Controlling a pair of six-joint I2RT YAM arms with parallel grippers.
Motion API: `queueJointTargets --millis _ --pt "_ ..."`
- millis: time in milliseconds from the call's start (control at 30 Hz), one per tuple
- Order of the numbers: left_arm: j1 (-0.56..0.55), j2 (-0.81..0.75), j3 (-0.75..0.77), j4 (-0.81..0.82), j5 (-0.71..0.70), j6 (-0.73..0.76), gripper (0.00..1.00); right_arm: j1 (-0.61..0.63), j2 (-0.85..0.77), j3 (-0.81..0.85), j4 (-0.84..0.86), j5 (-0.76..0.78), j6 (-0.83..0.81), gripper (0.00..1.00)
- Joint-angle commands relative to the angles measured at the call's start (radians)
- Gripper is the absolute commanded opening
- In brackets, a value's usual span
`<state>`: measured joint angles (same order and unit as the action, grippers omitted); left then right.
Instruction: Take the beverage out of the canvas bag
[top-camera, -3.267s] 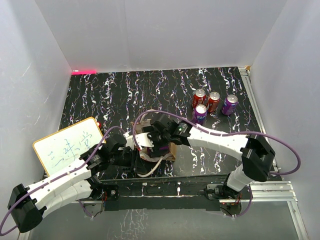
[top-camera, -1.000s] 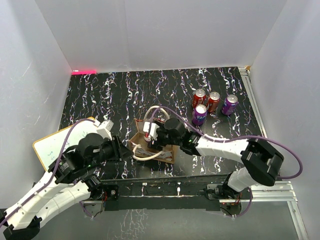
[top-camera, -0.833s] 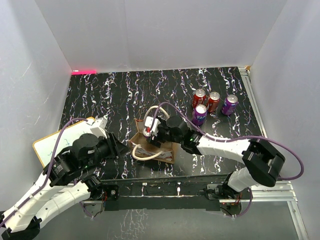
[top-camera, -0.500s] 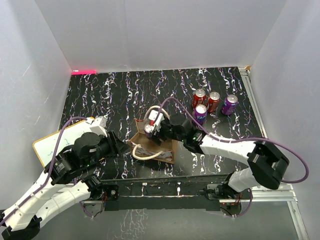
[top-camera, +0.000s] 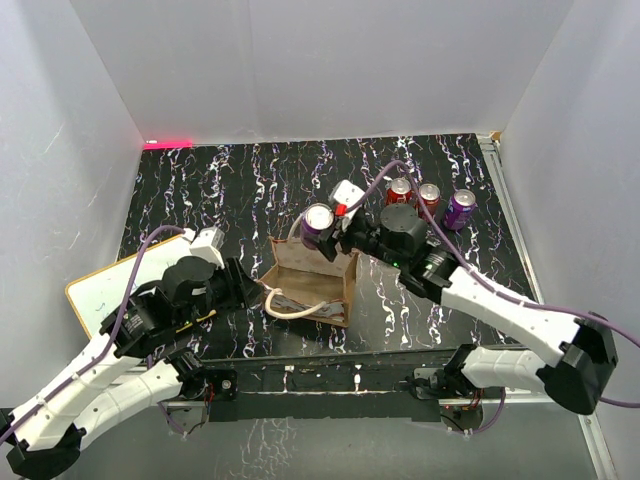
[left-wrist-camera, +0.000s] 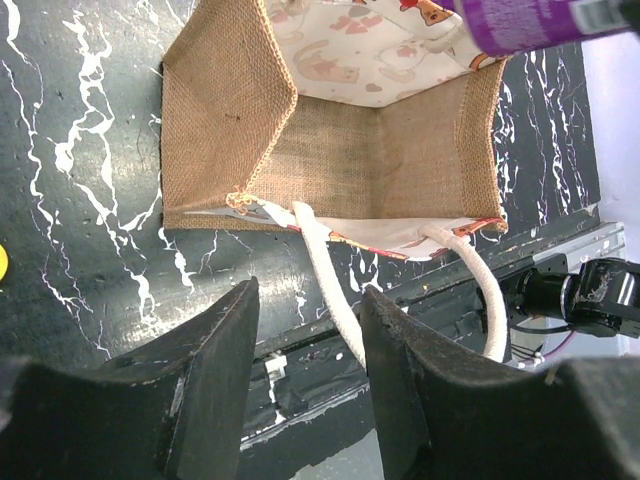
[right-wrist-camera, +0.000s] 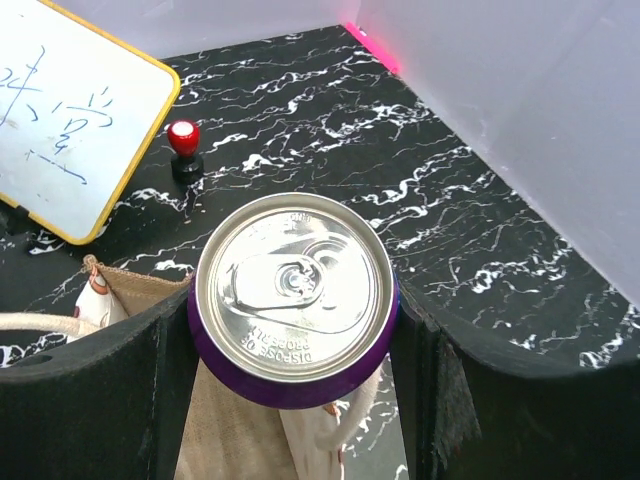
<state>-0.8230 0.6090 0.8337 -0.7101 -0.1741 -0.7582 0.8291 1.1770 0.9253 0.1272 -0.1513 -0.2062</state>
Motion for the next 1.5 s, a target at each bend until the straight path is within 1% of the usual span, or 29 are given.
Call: queueJointTargets --millis 0,100,200,267,400,500,600,700,767,867,967,1067,1133,1200,1300,1467 --pt "-0.005 0.012 0.049 0.016 -0.025 0.033 0.45 -0.009 -0.129 0.096 -0.043 0.082 -0.052 0.08" --pt "-0.005 0.014 0.052 0.02 -0.031 0.038 0.5 -0.015 -0.198 0.08 -0.145 0.168 -0.08 0.08" --pt "-0.005 0.015 0.049 0.022 -0.036 0.039 0.54 -0.019 -0.282 0.016 -0.224 0.269 -0.072 0.08" --pt "-0.005 0.017 0.044 0.028 -0.037 0.039 0.56 -0.022 -0.353 -0.051 -0.251 0.329 -0.038 0.08" --pt "-0.004 0.026 0.032 0.049 -0.032 0.039 0.59 -0.024 -0.486 -0.227 -0.264 0.442 0.084 0.08" --pt "-0.005 0.043 0.031 0.06 -0.024 0.04 0.62 -0.026 -0.569 -0.366 -0.217 0.53 0.184 0.08" --pt "-0.004 0.06 0.043 0.059 -0.021 0.046 0.65 -0.033 -0.642 -0.486 -0.138 0.64 0.236 0.08" --pt "-0.005 0.062 0.06 0.044 -0.025 0.047 0.7 -0.05 -0.673 -0.563 -0.047 0.751 0.214 0.08" --pt "-0.005 0.054 0.064 0.033 -0.029 0.043 0.75 -0.08 -0.671 -0.629 0.025 0.809 0.184 0.08" --pt "-0.004 0.035 0.062 0.022 -0.031 0.032 0.83 -0.165 -0.629 -0.658 0.147 0.765 0.126 0.08" --pt "-0.005 0.02 0.066 0.007 -0.036 0.027 0.86 -0.304 -0.55 -0.654 0.21 0.666 0.116 0.08" --pt "-0.005 0.003 0.072 -0.008 -0.04 0.025 0.88 -0.466 -0.468 -0.658 0.295 0.508 0.128 0.08" --pt "-0.005 -0.008 0.071 -0.016 -0.044 0.022 0.88 -0.57 -0.416 -0.662 0.386 0.393 0.143 0.08" --pt "-0.004 -0.021 0.072 -0.025 -0.048 0.019 0.89 -0.658 -0.36 -0.667 0.484 0.31 0.189 0.08" --pt "-0.005 -0.037 0.076 -0.04 -0.051 0.014 0.9 -0.728 -0.257 -0.671 0.63 0.21 0.197 0.08" --pt "-0.005 -0.054 0.09 -0.061 -0.065 0.016 0.91 -0.744 -0.083 -0.67 0.807 0.168 0.176 0.08"
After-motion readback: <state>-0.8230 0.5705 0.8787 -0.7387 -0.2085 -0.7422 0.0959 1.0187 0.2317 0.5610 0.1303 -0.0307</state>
